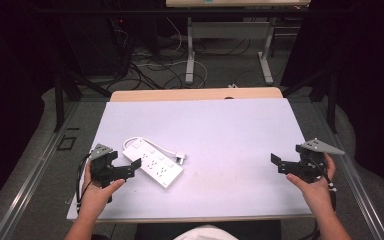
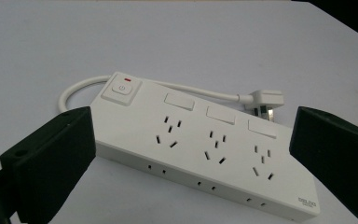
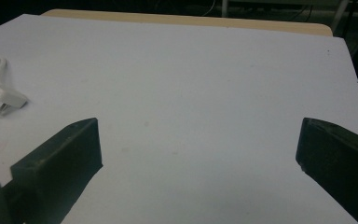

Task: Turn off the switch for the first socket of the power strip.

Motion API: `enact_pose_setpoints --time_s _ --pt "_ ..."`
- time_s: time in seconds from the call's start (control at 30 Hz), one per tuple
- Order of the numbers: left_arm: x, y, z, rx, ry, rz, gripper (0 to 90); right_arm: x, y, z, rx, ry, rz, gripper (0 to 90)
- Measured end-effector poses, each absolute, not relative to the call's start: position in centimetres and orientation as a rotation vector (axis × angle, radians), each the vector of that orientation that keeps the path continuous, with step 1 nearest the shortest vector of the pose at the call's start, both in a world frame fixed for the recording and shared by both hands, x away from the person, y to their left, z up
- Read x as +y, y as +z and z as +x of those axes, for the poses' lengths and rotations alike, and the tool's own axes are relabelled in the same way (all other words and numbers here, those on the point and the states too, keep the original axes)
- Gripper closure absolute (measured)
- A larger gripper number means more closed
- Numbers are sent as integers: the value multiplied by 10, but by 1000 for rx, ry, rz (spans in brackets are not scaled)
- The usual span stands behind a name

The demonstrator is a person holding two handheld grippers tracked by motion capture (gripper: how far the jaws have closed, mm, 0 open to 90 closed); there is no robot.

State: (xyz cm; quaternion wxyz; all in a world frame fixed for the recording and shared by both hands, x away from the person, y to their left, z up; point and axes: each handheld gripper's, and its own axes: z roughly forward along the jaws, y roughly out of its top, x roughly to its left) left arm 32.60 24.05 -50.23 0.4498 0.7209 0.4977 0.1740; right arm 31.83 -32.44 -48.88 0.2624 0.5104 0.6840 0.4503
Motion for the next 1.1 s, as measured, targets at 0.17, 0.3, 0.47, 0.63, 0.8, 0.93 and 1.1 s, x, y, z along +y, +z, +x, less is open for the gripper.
enact_pose_setpoints --time_s 0.17,0.3,0.47,0.63,0.8,0.93,1.1 --pt "237 -504 325 1232 410 1809 1 -323 -489 318 1895 1187 1382 11" --pt "237 -505 323 1241 408 1811 2 -319 -490 318 1906 1170 1363 12" --pt "239 -502 322 1247 429 1808 4 -313 -492 316 1938 1160 1352 48" --pt "240 -498 322 1259 453 1805 7 -309 -494 317 1949 1153 1334 52" --pt "240 -490 323 1257 453 1803 13 -304 -492 316 1961 1154 1319 52" --pt "239 -489 325 1262 449 1811 26 -302 -492 316 1973 1158 1309 52" --pt "238 -487 328 1252 447 1826 47 -303 -493 316 1992 1162 1323 54"
